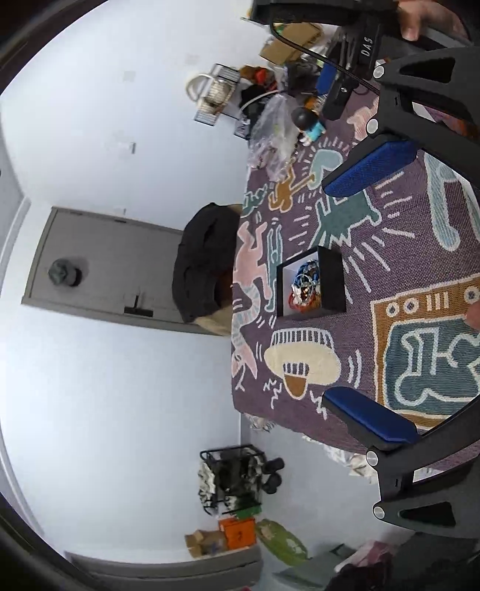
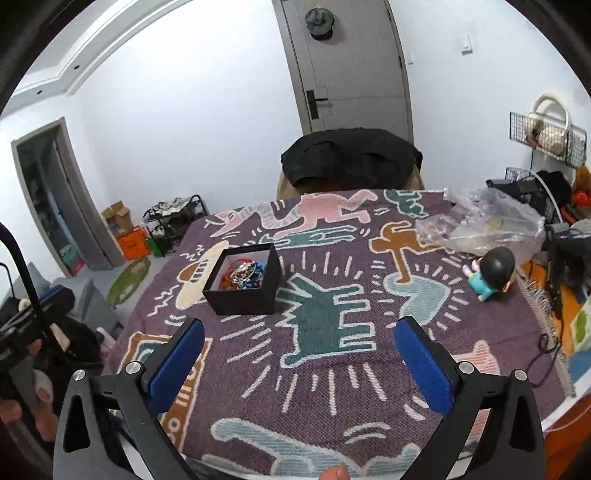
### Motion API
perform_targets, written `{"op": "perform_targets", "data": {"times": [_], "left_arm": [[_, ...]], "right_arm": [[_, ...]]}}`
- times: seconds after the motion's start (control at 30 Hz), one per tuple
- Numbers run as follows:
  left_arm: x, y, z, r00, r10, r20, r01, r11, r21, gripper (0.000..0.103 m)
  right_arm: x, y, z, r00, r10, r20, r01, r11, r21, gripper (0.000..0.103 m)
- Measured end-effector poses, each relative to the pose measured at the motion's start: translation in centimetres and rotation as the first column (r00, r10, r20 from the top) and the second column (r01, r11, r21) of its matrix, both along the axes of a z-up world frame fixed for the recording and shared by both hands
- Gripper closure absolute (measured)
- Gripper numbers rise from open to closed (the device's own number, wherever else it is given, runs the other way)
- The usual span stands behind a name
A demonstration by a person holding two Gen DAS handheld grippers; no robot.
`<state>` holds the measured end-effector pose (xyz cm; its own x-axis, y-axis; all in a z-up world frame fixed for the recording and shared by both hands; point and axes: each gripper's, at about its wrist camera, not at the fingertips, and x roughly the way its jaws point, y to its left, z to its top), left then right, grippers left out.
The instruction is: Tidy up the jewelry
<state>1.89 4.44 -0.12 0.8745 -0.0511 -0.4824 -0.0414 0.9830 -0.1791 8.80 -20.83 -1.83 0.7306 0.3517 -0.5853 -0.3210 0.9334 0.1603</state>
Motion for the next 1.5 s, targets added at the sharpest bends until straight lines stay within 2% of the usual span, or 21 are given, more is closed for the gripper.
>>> {"op": "perform_targets", "data": {"times": [0.23,0.4,0.77,1.5], "left_arm": [[-0.5,-0.6,0.2,1.0,-0.015,0.007,0.014,0.999,0.043,0.0],[-0.1,-0.7,-0.3,1.0,-0.013,-0.008,0.014,0.999,0.042,0.0],[-0.2,-1.6,-0.1,1.0,-0.011,-0.017,0.012,0.997,0.083,0.0],[-0.4,-1.5,0.2,1.0,-0.011,-0.012,0.012,0.997,0.077,0.0]], "right_arm": [[-1.1,-0.6,0.4,1.0,0.003,0.024,-0.003,1.0,0.026,0.0],[-1.1,-0.5,0.3,0.999,-0.009,0.037,0.009,1.0,-0.008,0.0],[-0.8,-1.3,-0.1,1.0,-0.008,0.026,0.008,1.0,0.01,0.0],[-1.2,-1.3,0.4,0.998,-0.002,0.064,0.001,1.0,0.013,0.0]]}}
